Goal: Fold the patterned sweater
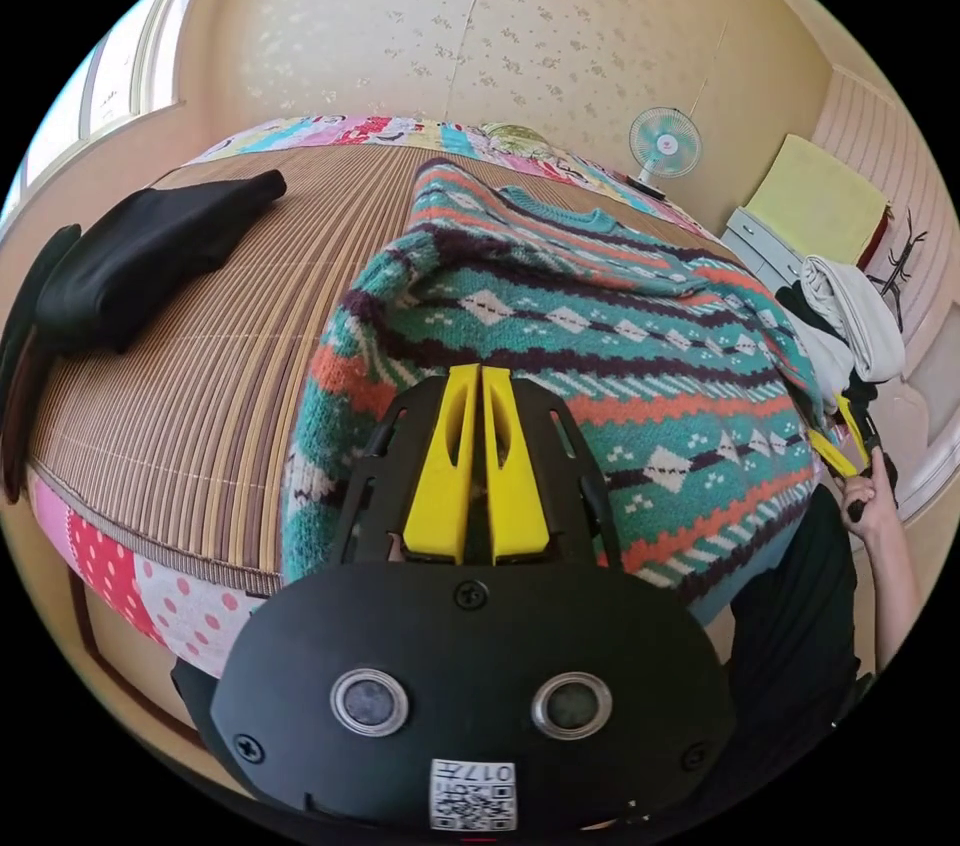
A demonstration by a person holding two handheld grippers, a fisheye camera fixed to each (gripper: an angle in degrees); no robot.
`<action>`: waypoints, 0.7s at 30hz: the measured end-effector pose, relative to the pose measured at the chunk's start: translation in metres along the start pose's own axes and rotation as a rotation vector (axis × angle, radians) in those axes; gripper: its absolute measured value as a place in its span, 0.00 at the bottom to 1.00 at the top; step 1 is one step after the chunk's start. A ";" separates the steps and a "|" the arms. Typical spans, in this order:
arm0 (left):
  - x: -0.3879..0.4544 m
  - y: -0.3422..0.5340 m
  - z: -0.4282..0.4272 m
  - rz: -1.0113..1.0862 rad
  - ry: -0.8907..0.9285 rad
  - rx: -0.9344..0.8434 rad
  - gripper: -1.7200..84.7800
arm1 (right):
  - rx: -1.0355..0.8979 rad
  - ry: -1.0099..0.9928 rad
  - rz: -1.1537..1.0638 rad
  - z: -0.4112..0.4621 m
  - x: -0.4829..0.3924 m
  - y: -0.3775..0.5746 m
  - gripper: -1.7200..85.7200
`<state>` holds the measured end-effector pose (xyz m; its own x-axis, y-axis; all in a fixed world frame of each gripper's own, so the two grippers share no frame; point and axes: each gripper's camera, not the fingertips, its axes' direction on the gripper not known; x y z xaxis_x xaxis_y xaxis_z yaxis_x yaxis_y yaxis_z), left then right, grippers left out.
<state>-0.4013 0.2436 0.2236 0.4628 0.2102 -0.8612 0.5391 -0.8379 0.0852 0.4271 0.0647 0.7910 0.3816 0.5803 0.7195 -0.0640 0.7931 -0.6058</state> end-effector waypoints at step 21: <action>-0.055 -0.019 0.030 -0.001 0.000 0.005 0.01 | -0.582 0.226 -0.849 0.324 -0.169 0.177 0.11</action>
<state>-0.4581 0.2331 0.2546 0.4623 0.2110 -0.8613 0.5359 -0.8403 0.0818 0.0527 0.1675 0.6724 0.2604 -0.2197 0.9402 0.7348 0.6768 -0.0454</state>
